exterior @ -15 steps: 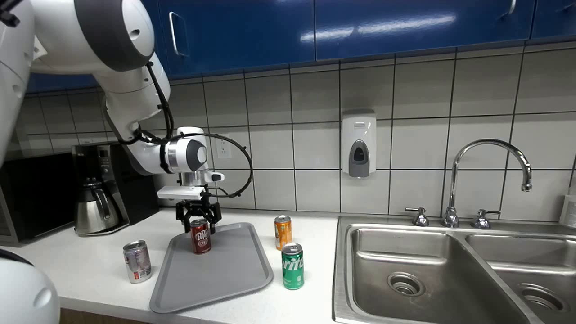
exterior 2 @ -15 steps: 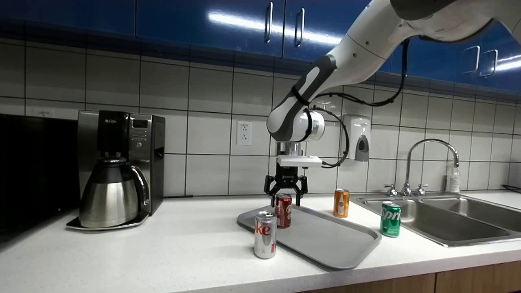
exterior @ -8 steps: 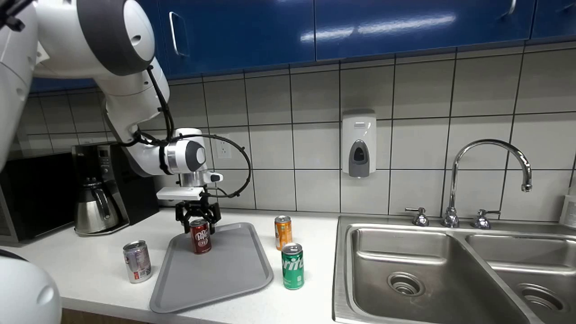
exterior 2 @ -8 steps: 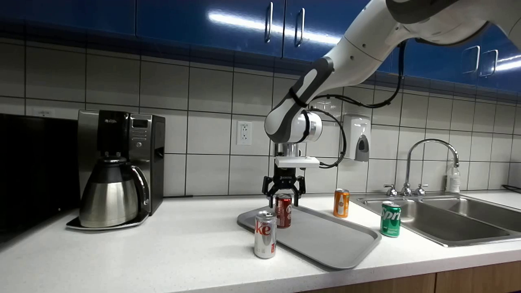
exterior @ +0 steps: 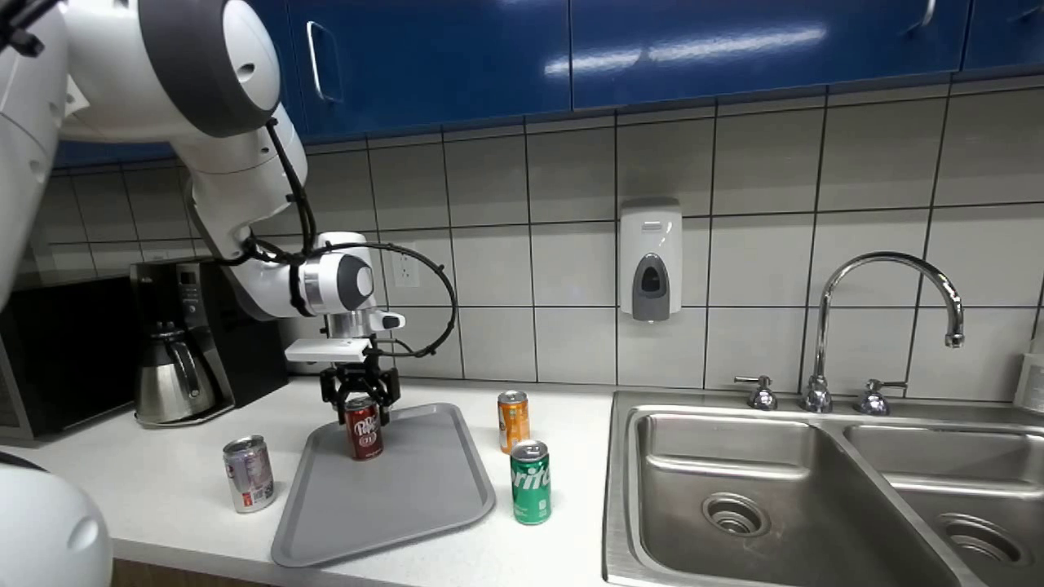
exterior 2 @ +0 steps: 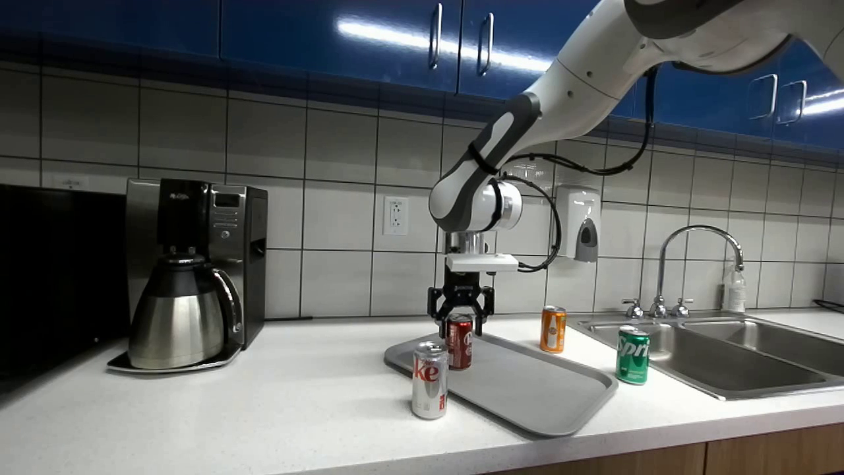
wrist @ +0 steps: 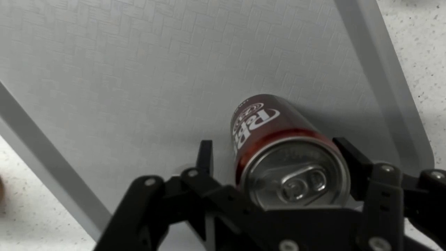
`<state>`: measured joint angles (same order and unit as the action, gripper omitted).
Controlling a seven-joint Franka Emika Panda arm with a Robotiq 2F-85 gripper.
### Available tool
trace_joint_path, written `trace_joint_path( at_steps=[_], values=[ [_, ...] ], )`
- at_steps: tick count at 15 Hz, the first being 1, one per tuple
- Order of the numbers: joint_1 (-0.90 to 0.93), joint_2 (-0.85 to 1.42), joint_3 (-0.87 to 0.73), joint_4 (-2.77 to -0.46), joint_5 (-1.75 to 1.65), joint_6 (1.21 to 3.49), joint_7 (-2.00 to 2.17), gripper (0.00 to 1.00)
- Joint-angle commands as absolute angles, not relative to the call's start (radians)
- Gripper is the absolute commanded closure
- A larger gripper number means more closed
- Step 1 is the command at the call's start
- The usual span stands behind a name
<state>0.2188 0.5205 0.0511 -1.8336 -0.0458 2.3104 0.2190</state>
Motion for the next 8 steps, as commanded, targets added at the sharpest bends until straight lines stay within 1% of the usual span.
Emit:
trace_joint_path(
  at_steps=[1, 3, 4, 8],
  values=[
    [0.228, 0.514, 0.042, -1.82, -0.07, 2.275, 0.242, 0.44],
    [0.228, 0.512, 0.043, -1.824, -0.069, 2.275, 0.241, 0.58],
    [0.228, 0.51, 0.044, -1.825, -0.068, 2.276, 0.24, 0.62],
    [0.224, 0.487, 0.051, -1.839, -0.058, 2.274, 0.234, 0.62]
  ],
)
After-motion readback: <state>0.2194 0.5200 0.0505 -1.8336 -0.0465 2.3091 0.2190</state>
